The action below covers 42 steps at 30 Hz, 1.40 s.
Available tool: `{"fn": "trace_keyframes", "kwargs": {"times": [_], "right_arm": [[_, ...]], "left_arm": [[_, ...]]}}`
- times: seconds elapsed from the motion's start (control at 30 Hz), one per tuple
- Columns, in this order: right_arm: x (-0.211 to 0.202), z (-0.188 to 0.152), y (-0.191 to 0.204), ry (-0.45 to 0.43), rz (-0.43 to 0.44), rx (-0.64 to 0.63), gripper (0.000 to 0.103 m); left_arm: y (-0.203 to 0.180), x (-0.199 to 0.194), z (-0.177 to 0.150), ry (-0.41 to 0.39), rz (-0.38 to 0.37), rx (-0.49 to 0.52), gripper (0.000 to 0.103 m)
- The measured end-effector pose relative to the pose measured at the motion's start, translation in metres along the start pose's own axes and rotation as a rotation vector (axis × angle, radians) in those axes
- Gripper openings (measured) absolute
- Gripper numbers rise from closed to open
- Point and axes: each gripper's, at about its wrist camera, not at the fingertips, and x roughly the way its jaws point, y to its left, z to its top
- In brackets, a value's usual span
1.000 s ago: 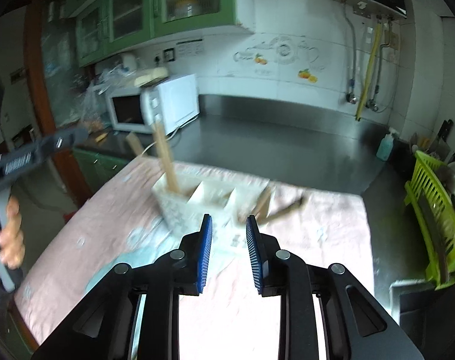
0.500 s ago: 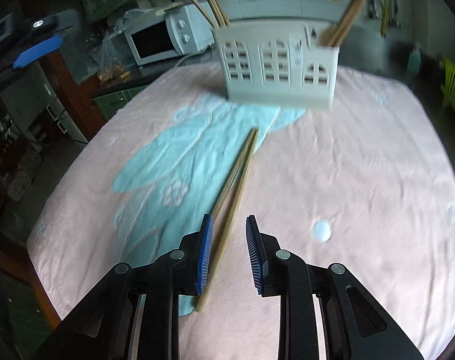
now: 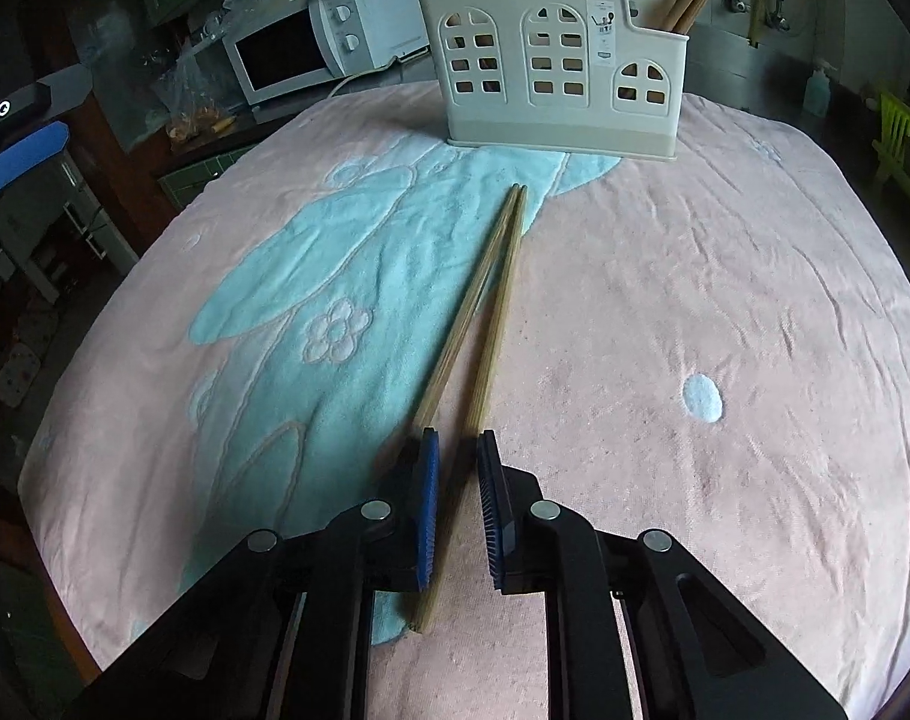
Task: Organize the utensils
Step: 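Move both tools back down to the last two chopsticks on the towel, then close the left tool on a chopstick while the right tool grasps the other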
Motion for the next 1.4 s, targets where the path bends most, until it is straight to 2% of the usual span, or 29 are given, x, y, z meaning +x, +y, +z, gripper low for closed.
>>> {"fn": "trace_keyframes", "kwargs": {"times": [0.2,0.37,0.7,0.77,0.87,0.93,1.0,1.2,1.4], "right_arm": [[0.002,-0.002,0.002,-0.004,-0.026,-0.025,0.01],[-0.009,-0.005,-0.012,-0.028,-0.031,0.001,0.008],[-0.031,-0.018,-0.052,-0.05,-0.04,0.047,0.007],[-0.03,-0.021,-0.057,-0.046,-0.039,0.055,0.007],[-0.029,-0.025,-0.064,-0.042,-0.029,0.071,0.007],[-0.029,-0.028,-0.067,-0.042,-0.017,0.079,0.007],[-0.029,-0.028,-0.068,-0.044,-0.01,0.083,0.007],[-0.028,-0.028,-0.069,-0.046,-0.003,0.079,0.007],[-0.028,-0.029,-0.069,-0.049,-0.005,0.078,0.007]], "left_arm": [[-0.001,0.012,-0.013,0.045,-0.006,-0.012,0.056],[-0.01,0.021,-0.03,0.093,-0.03,-0.006,0.056],[-0.058,0.048,-0.08,0.228,-0.119,0.016,0.055],[-0.067,0.053,-0.087,0.242,-0.124,0.031,0.052],[-0.08,0.061,-0.096,0.266,-0.139,0.053,0.043],[-0.085,0.066,-0.099,0.277,-0.146,0.061,0.033],[-0.088,0.07,-0.101,0.295,-0.159,0.063,0.029],[-0.094,0.081,-0.108,0.341,-0.199,0.053,0.029],[-0.097,0.088,-0.113,0.356,-0.197,0.055,0.027]]}}
